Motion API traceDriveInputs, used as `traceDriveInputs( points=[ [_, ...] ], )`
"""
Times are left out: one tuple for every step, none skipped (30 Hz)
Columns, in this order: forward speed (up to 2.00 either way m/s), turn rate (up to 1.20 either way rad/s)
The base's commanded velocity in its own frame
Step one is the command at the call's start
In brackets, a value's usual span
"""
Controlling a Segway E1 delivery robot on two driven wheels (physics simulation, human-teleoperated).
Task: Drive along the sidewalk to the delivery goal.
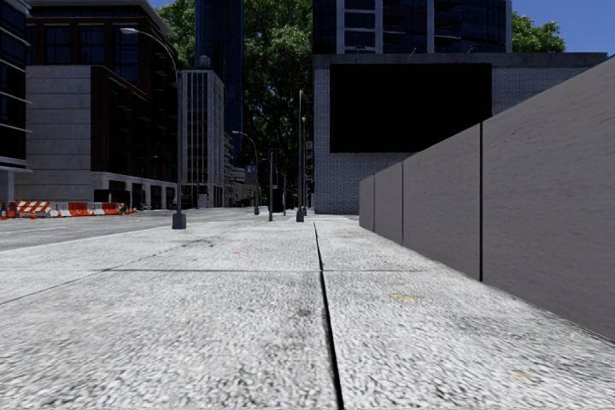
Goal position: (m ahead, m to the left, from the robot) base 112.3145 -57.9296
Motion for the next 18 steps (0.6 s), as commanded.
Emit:
traceDriveInputs(
  points=[
    [2.0,0.0],
    [2.0,0.0],
    [2.0,0.0],
    [2.0,0.0],
    [2.0,0.0],
    [2.0,0.0],
    [2.0,0.0],
    [2.0,0.0],
    [2.0,0.0],
    [2.0,0.0],
    [2.0,0.0],
    [2.0,0.0],
    [2.0,0.0],
    [2.0,-0.02],
    [2.0,-0.11],
    [2.0,-0.11],
    [2.0,-0.2],
    [2.0,-0.23]
  ],
)
